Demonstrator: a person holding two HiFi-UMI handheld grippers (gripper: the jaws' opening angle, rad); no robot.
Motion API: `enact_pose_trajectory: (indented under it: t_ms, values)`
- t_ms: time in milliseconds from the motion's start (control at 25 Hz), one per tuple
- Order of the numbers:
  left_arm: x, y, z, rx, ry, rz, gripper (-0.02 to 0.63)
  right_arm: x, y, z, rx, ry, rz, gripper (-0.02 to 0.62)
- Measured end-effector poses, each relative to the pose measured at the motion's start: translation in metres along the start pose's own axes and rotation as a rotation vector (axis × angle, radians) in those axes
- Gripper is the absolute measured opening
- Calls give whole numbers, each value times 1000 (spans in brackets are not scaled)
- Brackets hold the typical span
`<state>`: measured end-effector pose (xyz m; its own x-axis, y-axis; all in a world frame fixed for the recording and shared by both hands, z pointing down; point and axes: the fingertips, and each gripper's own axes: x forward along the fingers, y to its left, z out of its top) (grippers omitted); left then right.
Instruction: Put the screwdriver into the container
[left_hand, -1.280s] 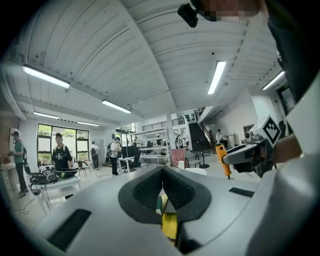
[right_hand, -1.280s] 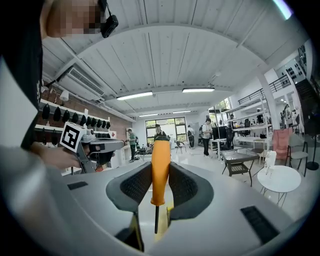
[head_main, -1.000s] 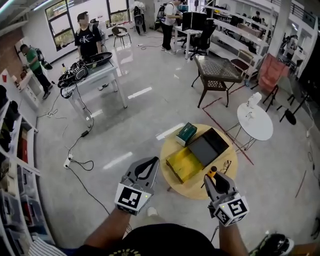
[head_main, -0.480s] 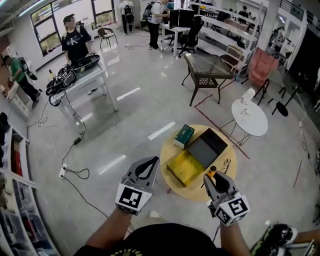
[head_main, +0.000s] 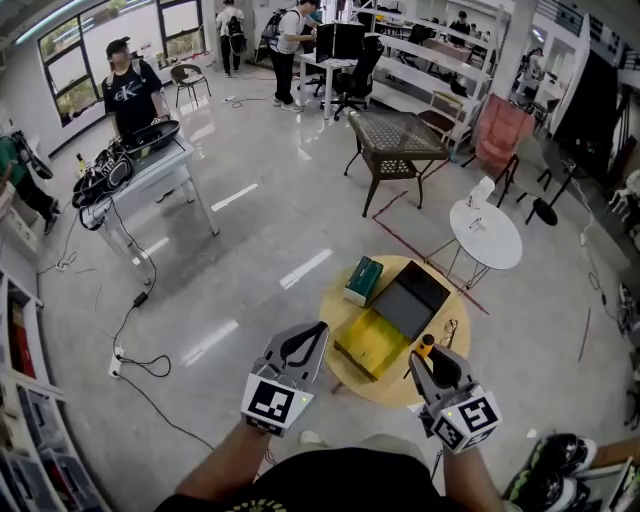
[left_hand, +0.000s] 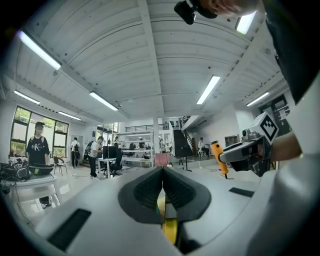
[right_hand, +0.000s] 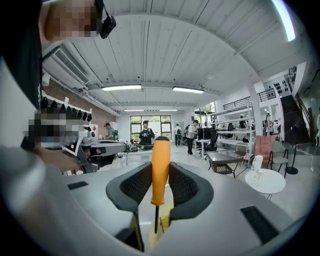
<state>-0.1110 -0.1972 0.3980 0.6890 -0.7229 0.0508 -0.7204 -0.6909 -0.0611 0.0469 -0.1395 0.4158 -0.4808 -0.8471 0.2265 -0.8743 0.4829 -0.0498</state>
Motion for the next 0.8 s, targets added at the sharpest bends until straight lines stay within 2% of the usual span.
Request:
enact_pose_trajectory:
  t_ms: [160,440,640,800]
  values:
    - [4,17,-6,-30,3,16,17,7,6,-4,-11,26,5,118]
    - [23,27,-27,-29,46,25,17,24,-17,-20,27,41,3,118]
    - [49,32,-39,-25,76,31,17,52,-32,-31,58,52,51,118]
    - [74,38,-35,-10,85,50,17,76,-44,-28,48,66,107,118]
